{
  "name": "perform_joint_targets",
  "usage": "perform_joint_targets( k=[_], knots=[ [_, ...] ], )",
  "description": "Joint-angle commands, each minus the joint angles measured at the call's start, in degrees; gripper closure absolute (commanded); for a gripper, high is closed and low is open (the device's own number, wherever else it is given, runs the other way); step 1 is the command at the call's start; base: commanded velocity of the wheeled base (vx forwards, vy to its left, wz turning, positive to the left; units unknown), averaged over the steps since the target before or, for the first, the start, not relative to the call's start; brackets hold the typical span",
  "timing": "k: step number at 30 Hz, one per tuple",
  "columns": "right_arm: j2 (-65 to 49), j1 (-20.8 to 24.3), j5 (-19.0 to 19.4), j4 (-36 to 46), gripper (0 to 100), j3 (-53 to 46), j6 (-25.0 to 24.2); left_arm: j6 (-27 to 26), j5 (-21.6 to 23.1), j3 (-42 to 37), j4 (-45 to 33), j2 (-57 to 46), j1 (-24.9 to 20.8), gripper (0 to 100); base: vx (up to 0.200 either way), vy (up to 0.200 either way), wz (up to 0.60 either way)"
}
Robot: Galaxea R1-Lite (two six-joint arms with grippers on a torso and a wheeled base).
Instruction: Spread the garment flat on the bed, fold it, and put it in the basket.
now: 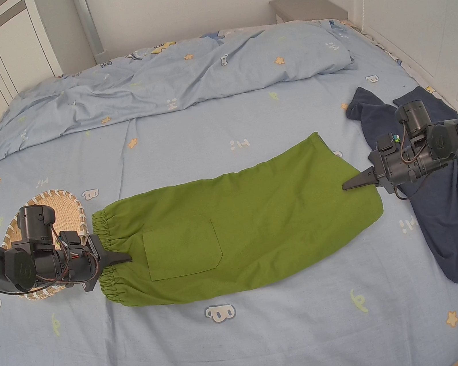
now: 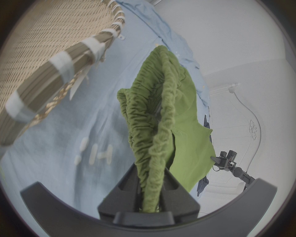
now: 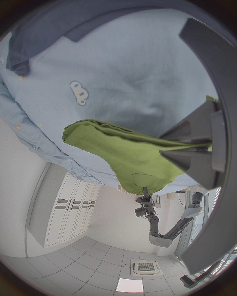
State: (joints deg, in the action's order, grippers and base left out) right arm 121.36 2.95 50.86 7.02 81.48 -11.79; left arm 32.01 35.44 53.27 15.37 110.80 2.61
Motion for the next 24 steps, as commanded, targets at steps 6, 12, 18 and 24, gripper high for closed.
perform_joint_targets(
  k=[6, 12, 18, 24],
  knots=[
    [-15.10, -0.58, -0.32, 5.02, 100, -10.99, 0.45, -2.92, -0.02, 0.34, -10.80, -8.23, 1.87, 100, 0.000, 0.000, 0.00],
    [-21.95, -0.31, -0.32, 4.76, 100, -21.01, 0.54, -6.79, -0.02, -5.55, -16.08, -13.15, 2.93, 100, 0.000, 0.000, 0.00],
    [-27.31, 0.83, -0.32, 4.05, 100, -33.93, 3.18, -10.92, -0.02, -17.41, -15.90, -17.99, 2.31, 100, 0.000, 0.000, 0.00],
    [-29.42, 3.20, -0.32, -2.72, 100, -46.77, 3.61, -16.63, -0.11, -27.87, -14.76, -19.31, 2.58, 100, 0.000, 0.000, 0.00]
  ],
)
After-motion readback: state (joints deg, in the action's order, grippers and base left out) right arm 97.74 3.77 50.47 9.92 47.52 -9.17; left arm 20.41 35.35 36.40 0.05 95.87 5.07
